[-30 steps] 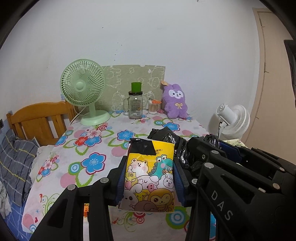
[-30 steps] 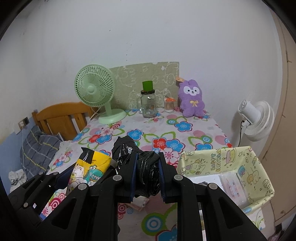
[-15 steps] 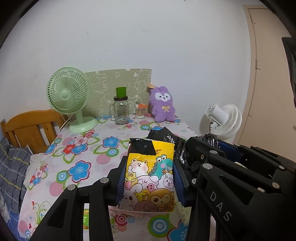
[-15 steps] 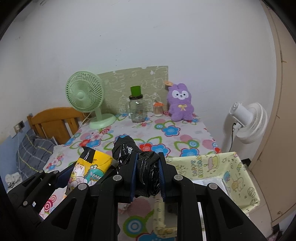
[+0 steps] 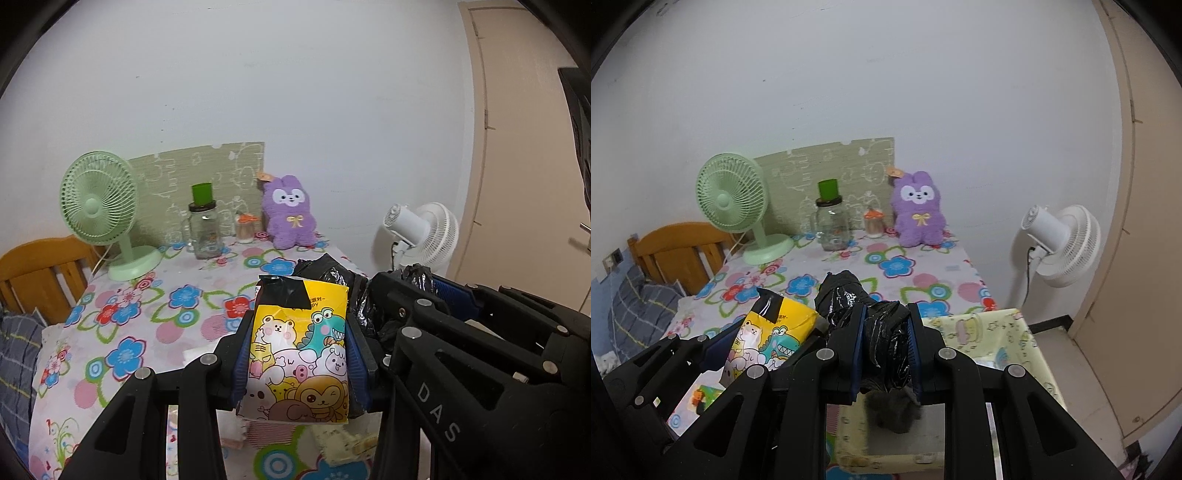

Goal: Organize soft objects
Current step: 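Carry the snack bag with the left tool while the right tool carries the black cloth toward the yellow box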

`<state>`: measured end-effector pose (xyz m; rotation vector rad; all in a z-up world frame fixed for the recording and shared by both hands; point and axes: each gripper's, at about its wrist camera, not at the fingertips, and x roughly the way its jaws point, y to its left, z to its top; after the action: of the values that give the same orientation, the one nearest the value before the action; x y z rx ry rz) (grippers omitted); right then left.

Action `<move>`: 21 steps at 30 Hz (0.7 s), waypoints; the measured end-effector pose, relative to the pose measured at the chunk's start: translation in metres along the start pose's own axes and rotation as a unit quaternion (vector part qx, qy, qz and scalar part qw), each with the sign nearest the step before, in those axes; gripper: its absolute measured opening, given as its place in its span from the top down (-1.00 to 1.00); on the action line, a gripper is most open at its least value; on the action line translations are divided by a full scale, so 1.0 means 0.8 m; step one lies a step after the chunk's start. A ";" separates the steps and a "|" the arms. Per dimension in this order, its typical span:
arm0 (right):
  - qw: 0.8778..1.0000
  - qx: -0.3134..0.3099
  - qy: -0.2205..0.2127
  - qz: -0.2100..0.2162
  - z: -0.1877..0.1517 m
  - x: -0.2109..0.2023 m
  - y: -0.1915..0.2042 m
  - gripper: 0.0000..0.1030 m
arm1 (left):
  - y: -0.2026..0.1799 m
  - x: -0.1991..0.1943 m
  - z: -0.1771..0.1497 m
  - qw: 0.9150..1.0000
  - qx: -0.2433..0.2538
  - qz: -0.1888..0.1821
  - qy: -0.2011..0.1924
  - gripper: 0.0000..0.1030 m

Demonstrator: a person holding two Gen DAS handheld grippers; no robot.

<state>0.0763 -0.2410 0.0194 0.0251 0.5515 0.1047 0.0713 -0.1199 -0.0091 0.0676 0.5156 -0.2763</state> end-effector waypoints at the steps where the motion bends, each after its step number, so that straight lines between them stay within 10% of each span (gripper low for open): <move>1: 1.000 0.002 0.000 -0.003 0.000 0.000 -0.004 0.55 | -0.003 0.001 0.001 1.000 0.001 -0.002 0.000 0.11; 21: 0.999 0.026 0.005 -0.043 -0.006 0.008 -0.074 0.55 | -0.061 0.036 0.006 0.998 0.023 -0.047 0.022 0.11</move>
<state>0.0846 -0.2992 0.0092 0.0513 0.5637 0.0076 0.0840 -0.1741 -0.0191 0.0943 0.5569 -0.3791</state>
